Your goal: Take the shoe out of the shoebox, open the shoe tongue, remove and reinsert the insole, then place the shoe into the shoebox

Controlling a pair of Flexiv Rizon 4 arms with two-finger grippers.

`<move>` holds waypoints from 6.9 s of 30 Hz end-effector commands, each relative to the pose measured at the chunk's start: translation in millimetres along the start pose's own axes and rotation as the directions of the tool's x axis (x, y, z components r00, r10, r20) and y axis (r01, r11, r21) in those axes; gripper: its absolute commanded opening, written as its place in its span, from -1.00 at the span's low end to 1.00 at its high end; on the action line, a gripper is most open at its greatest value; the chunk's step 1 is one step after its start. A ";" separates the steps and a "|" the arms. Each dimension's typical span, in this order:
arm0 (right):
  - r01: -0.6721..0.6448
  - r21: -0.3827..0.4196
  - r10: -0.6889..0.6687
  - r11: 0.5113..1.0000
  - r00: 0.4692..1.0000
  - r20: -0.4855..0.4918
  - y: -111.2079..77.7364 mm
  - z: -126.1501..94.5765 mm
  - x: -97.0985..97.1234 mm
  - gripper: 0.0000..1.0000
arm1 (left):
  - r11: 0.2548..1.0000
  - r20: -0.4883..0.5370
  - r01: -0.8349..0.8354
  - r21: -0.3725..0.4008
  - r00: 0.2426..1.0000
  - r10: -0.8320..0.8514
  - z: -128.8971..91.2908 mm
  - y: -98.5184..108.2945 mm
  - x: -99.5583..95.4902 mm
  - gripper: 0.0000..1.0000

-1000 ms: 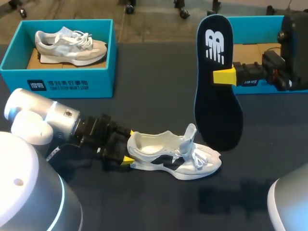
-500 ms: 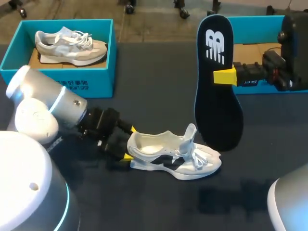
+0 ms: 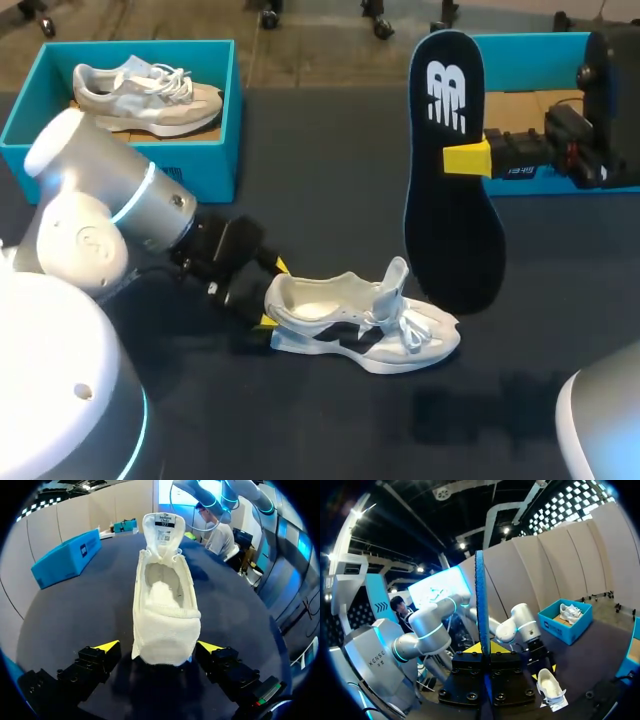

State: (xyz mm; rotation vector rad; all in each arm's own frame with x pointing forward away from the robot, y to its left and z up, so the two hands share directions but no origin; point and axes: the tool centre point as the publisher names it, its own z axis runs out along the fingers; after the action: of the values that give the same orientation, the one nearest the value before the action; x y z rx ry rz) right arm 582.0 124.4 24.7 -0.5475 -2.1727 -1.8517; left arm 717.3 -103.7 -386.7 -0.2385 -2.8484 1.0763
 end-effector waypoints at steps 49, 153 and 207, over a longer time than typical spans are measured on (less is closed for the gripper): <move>-0.001 0.006 0.001 1.000 1.000 -0.004 3.0 3.2 -3.5 -1.00 | 0.850 -0.030 -0.009 -0.527 1.000 -0.008 -20.2 -67.3 -19.7 1.00; -0.001 0.006 0.001 1.000 1.000 -0.004 3.0 3.2 -3.5 -1.00 | 0.174 -0.622 -0.983 -0.053 0.168 0.765 32.0 -98.5 18.1 -1.00; -0.001 0.006 0.001 1.000 1.000 -0.004 3.0 3.2 -3.5 -1.00 | 0.148 0.325 -0.988 -0.049 0.125 0.937 -75.0 -204.4 -15.9 1.00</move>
State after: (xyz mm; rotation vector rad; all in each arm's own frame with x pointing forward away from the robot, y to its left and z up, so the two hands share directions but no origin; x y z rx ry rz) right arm 582.1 124.5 23.9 -0.5461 -2.1726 -1.8531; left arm 715.0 -241.0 -220.8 -2.3938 -2.4995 0.6717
